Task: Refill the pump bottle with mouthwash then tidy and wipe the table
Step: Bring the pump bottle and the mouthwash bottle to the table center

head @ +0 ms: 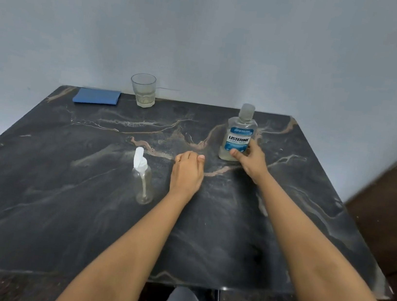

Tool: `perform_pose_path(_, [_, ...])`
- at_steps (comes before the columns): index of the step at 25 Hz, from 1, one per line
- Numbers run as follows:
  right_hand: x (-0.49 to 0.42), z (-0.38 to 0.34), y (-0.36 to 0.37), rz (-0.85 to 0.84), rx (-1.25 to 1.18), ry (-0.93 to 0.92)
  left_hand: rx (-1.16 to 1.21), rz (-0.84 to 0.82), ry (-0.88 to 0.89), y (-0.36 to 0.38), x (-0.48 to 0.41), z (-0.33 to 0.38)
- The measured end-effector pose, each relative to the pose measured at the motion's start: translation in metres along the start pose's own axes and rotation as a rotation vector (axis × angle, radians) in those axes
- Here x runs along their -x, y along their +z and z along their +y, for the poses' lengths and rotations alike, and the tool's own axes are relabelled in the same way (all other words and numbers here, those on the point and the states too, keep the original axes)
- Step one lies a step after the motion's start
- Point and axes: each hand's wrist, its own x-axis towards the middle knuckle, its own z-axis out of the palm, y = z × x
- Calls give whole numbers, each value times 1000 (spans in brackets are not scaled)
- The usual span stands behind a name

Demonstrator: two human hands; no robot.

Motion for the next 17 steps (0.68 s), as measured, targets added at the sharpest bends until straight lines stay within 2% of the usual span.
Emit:
perform_pose_path(6, [98, -9, -12, -4, -23, 25, -31, -13, 121, -29, 85, -5])
perform_pose_path(17, [164, -9, -15, 5, -38, 38, 117, 112, 65, -55, 147, -32])
